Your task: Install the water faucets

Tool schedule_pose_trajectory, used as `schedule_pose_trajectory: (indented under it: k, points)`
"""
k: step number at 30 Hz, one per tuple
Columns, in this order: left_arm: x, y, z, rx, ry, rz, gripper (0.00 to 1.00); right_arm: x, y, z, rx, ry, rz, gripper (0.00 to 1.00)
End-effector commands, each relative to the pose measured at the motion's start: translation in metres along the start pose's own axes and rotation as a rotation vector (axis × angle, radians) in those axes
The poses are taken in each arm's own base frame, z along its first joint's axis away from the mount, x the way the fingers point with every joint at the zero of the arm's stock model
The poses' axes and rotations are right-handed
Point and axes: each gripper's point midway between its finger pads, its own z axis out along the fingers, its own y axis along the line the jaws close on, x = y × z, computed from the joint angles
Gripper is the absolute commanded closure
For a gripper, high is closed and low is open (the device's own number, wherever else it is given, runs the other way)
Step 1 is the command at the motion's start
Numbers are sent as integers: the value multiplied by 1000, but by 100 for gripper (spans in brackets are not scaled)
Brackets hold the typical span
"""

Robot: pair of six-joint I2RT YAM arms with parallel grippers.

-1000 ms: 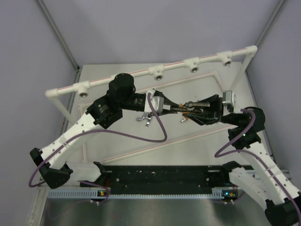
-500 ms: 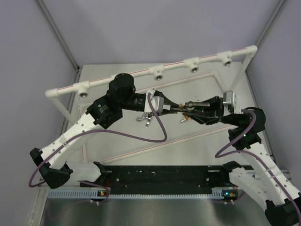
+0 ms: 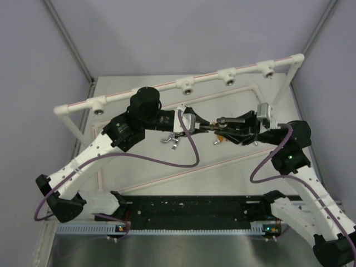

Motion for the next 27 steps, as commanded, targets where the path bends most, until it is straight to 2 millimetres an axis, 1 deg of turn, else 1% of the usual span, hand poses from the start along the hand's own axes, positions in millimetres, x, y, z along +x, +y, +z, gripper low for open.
schedule_pose_trajectory:
  k: [1, 2, 4, 6, 9, 12, 13, 14, 15, 18, 19, 20, 23, 24, 25, 27]
  points:
    - [-21, 14, -5, -60, -31, 72, 57, 1, -14, 1, 54, 46, -36, 100]
    - [-21, 16, -7, -71, -28, 76, 47, 3, -17, 1, 74, 47, -39, 100]
    - [-24, 21, -11, -109, -20, 86, 36, 5, -26, -3, 139, 52, -53, 100]
    - [-26, 29, -19, -170, -10, 98, 28, 10, -40, -7, 221, 66, -61, 100]
    - [-33, 38, -35, -266, 11, 128, 20, 13, -54, -16, 326, 66, -78, 100]
    - [-31, 52, -56, -372, 71, 161, 19, 5, -70, -30, 458, 20, -132, 100]
    - [-28, 57, -63, -412, 102, 170, 19, 0, -76, -38, 516, -11, -163, 100]
    - [-26, 63, -71, -452, 127, 180, 19, 2, -81, -46, 564, -21, -210, 100]
    - [-21, 71, -81, -507, 167, 187, 19, -7, -85, -56, 622, -60, -248, 100]
    - [-9, 88, -104, -601, 255, 212, 19, -21, -93, -84, 759, -152, -352, 100]
    - [-3, 94, -111, -625, 281, 213, 19, -22, -93, -93, 796, -181, -384, 100]
    - [1, 100, -117, -644, 299, 211, 19, -36, -90, -103, 828, -249, -443, 100]
    - [16, 116, -133, -673, 338, 187, 19, -49, -85, -132, 932, -383, -539, 100]
    - [21, 120, -138, -674, 350, 174, 18, -54, -82, -140, 957, -428, -567, 100]
    - [24, 123, -139, -672, 357, 168, 18, -53, -81, -149, 987, -459, -581, 100]
    - [29, 127, -142, -662, 376, 173, 19, -59, -75, -161, 1020, -525, -624, 100]
